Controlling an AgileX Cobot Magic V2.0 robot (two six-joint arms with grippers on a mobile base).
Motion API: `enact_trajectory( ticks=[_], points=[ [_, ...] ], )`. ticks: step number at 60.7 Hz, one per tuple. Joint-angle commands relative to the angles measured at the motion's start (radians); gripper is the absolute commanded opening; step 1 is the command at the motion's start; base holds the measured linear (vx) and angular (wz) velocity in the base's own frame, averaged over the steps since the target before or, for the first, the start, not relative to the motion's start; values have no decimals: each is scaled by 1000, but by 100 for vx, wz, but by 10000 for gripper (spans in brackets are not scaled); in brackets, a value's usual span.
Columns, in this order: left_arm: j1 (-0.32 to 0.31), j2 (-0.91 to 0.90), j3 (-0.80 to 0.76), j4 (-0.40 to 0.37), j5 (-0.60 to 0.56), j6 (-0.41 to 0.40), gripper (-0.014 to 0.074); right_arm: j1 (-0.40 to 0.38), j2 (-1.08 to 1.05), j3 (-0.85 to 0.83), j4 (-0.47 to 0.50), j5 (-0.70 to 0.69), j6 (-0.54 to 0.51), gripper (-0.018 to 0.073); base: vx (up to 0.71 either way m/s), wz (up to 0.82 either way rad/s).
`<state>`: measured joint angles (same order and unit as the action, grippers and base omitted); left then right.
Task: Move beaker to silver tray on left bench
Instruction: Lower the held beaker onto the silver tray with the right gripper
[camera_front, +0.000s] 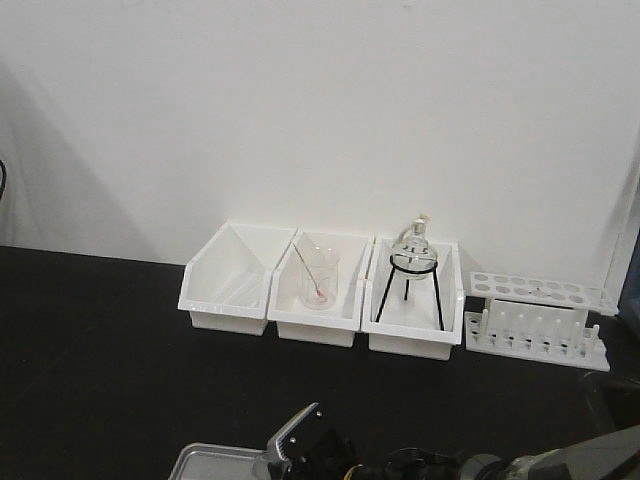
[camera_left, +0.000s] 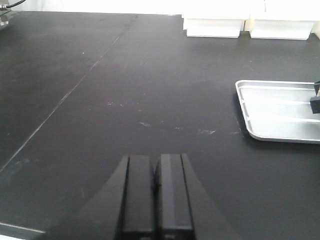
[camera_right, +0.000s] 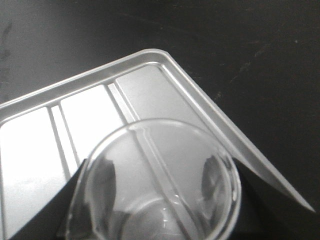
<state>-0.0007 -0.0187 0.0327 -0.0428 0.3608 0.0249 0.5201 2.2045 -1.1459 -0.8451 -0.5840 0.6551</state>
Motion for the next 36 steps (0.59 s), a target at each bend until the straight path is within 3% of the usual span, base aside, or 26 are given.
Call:
enact_trajectory(
  ticks=[1, 12, 30, 36],
  points=[
    [-3, -8, 20, -8, -78, -1, 1, 0, -42, -19, 14, -12, -7, 80, 0, 0],
    [-3, -8, 20, -8, -78, -1, 1, 0, -42, -19, 13, -26, -5, 227, 0, 0],
    [-3, -8, 20, -8, -78, -1, 1, 0, -47, -19, 12, -62, 12, 596, 0, 0],
    [-3, -8, 20, -8, -78, -1, 1, 0, -51, -19, 10, -81, 23, 653, 0, 0]
  ],
)
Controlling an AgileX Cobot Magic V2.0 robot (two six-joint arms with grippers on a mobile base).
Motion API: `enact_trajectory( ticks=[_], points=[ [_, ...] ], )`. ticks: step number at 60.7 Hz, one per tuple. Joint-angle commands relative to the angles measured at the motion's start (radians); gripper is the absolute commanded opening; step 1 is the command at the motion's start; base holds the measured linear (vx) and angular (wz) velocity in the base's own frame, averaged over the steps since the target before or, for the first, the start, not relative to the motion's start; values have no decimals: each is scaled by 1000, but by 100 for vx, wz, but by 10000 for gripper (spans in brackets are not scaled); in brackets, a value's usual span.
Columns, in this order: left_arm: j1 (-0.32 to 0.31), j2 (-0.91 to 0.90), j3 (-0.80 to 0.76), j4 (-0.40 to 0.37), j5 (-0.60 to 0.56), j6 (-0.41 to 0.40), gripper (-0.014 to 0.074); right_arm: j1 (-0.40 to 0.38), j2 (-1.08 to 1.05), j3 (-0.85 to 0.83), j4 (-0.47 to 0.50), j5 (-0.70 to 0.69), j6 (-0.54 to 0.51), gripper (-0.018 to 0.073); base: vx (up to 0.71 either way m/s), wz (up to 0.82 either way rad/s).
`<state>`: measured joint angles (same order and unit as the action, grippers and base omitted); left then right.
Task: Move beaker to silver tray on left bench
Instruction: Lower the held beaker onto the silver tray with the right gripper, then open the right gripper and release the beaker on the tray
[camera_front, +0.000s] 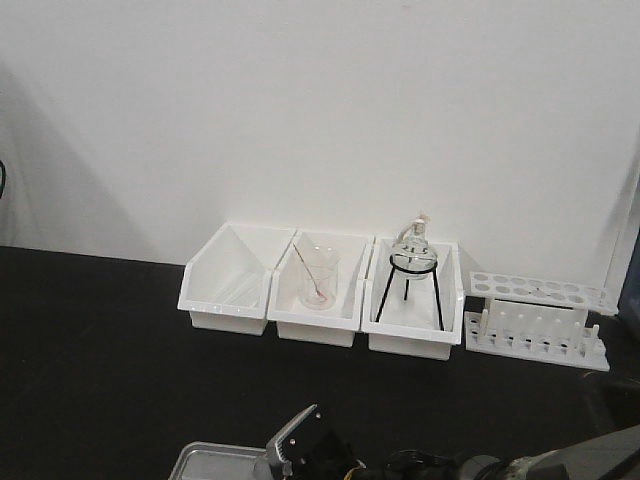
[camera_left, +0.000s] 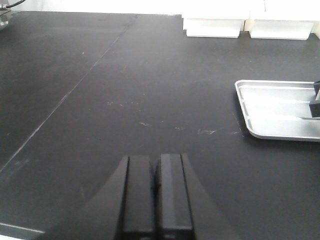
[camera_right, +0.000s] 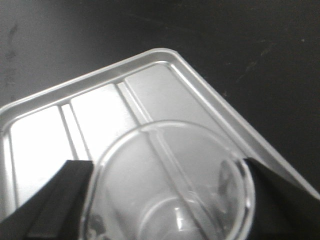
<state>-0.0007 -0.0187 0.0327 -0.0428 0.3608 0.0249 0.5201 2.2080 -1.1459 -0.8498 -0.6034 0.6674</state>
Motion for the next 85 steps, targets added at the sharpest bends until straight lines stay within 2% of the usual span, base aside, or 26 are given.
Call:
enact_trajectory(
  ticks=[1, 26, 40, 49, 56, 63, 75, 85],
  points=[
    [-3, -8, 20, -8, -78, -1, 1, 0, -56, -19, 15, -62, 12, 658, 0, 0],
    [-3, -8, 20, -8, -78, -1, 1, -1, -171, -19, 11, -61, 16, 612, 0, 0],
    [-3, -8, 20, -8, -78, -1, 1, -5, -317, -19, -9, -37, 14, 589, 0, 0],
    [-3, -8, 20, -8, -78, -1, 1, -5, -500, 9, -48, 19, 21, 567, 0, 0],
    [-3, -8, 20, -8, -78, -1, 1, -4, -685, 96, -72, 62, 56, 533, 0, 0],
    [-3, -8, 20, -8, -78, -1, 1, -4, -889, 223, -85, 146, 104, 478, 0, 0],
    [-3, -8, 20, -8, -78, -1, 1, -4, -1218, 401, -85, 322, 104, 378, 0, 0],
    [-3, -8, 20, -8, -78, -1, 1, -4, -1424, 506, -85, 412, 104, 304, 0, 0]
  ],
)
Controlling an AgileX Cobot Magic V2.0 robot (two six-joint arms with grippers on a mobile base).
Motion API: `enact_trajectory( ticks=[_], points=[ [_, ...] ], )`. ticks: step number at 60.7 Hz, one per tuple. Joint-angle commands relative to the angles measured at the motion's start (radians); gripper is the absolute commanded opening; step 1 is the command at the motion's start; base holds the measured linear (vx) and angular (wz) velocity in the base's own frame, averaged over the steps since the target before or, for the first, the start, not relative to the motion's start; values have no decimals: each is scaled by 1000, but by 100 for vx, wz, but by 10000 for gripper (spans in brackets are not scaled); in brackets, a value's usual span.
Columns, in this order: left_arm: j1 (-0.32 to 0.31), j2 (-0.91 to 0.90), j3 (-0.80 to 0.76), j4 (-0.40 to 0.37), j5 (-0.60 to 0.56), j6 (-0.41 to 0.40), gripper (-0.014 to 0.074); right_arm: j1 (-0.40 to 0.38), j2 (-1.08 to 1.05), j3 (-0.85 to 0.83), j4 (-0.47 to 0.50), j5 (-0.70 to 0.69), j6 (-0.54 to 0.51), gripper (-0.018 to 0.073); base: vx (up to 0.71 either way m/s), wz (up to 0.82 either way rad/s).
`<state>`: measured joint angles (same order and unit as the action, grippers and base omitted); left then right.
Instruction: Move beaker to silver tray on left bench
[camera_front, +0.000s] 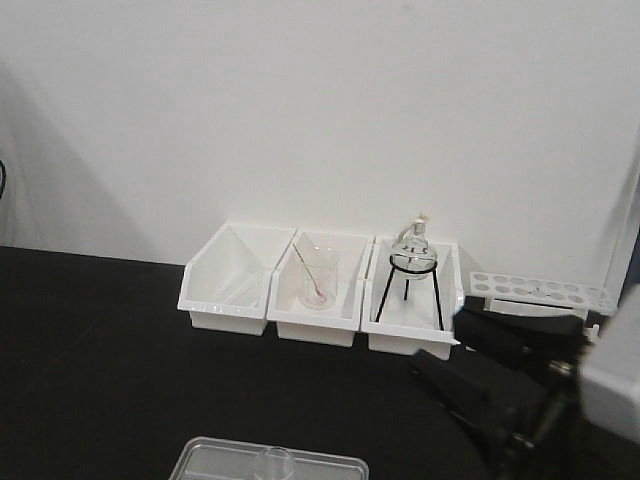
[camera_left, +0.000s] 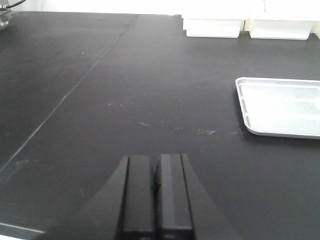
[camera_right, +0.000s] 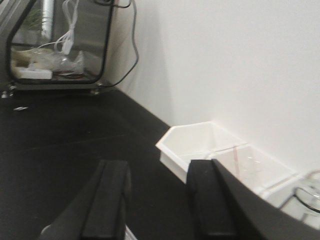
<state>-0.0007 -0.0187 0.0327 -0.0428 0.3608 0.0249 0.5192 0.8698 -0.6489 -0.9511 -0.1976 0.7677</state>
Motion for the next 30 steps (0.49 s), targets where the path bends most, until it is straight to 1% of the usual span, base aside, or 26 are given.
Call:
enact_trajectory(
  ticks=[1, 16, 30],
  points=[
    [-3, -8, 20, -8, -78, -1, 1, -3, -99, 20, 16, 12, 4, 297, 0, 0],
    [-3, -8, 20, -8, -78, -1, 1, -3, -252, 117, 17, 30, 4, 237, 0, 0],
    [-3, -8, 20, -8, -78, -1, 1, -3, -275, 136, 16, 30, 4, 233, 0, 0]
  ],
)
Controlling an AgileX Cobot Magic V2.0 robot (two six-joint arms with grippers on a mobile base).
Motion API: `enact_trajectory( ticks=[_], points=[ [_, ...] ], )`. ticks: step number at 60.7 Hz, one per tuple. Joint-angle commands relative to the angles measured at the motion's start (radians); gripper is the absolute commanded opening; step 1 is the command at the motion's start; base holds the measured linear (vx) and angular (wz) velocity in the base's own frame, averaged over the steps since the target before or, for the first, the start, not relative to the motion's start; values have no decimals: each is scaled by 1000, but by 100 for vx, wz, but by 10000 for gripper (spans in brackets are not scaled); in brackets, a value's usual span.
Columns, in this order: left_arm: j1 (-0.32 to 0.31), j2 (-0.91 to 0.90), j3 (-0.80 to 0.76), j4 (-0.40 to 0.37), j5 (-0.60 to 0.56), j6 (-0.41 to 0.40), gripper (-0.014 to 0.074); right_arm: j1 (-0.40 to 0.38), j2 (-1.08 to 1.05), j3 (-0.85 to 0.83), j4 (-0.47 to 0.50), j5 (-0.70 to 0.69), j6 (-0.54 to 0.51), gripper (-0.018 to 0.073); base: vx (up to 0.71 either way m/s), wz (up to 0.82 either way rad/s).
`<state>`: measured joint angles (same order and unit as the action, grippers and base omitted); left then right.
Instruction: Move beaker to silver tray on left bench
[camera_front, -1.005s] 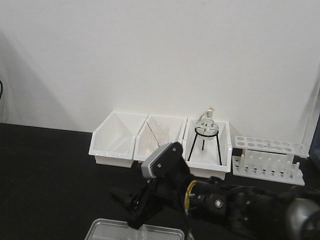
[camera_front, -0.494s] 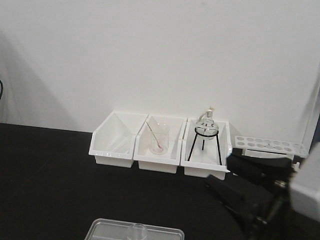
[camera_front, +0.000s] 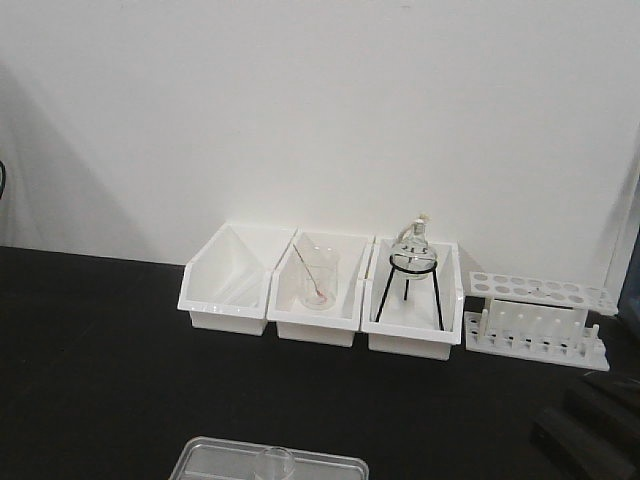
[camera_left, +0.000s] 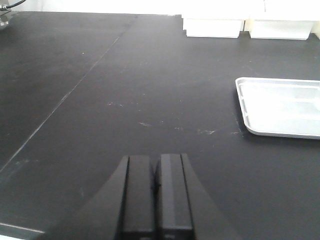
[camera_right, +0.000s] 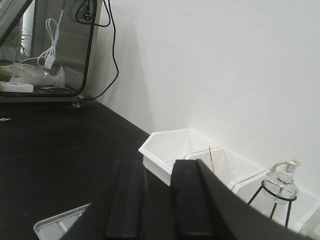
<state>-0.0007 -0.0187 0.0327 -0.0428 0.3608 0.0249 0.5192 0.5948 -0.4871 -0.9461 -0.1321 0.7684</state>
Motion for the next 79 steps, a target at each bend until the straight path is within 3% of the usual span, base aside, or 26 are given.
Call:
enact_trajectory(
  ticks=[1, 15, 20, 25, 27, 31, 37, 43, 48, 57, 65, 68, 79],
  points=[
    [-3, -8, 20, -8, -78, -1, 1, -3, 0, -25, 11, -36, 3, 233, 0, 0],
    [-3, -8, 20, -8, -78, -1, 1, -3, -10, -23, 35, -30, -2, 233, 0, 0],
    [-3, -8, 20, -8, -78, -1, 1, -4, -61, -23, 191, 40, -57, 233, 0, 0],
    [-3, -8, 20, -8, -78, -1, 1, -28, -140, -23, 367, 157, -179, 233, 0, 0],
    [-3, -8, 20, -8, -78, -1, 1, -60, -185, -23, 469, 211, -250, 233, 0, 0],
    [-3, -8, 20, -8, -78, -1, 1, -134, -260, -19, 579, 290, -375, 233, 0, 0],
    [-3, -8, 20, -8, -78, -1, 1, -262, -378, 53, 672, 304, -525, 226, 0, 0],
    [-3, -8, 20, -8, -78, -1, 1, -397, -536, 169, 754, 292, -582, 172, 0, 0],
    [-3, -8, 20, -8, -78, -1, 1, -470, -630, 262, 773, 293, -582, 115, 0, 0],
    [-3, -6, 20, -8, -80, -1, 1, -526, -598, 400, 778, 281, -582, -18, 0, 1],
    [-3, -7, 20, -8, -78, -1, 1, -529, -620, 532, 795, 159, -582, -15, 0, 1],
    [-3, -7, 20, -8, -78, -1, 1, -529, -617, 520, 821, 219, -581, -15, 0, 0],
    [-3, -7, 20, -8, -78, -1, 1, -529, -617, 524, 871, 228, -581, -14, 0, 0]
  ],
)
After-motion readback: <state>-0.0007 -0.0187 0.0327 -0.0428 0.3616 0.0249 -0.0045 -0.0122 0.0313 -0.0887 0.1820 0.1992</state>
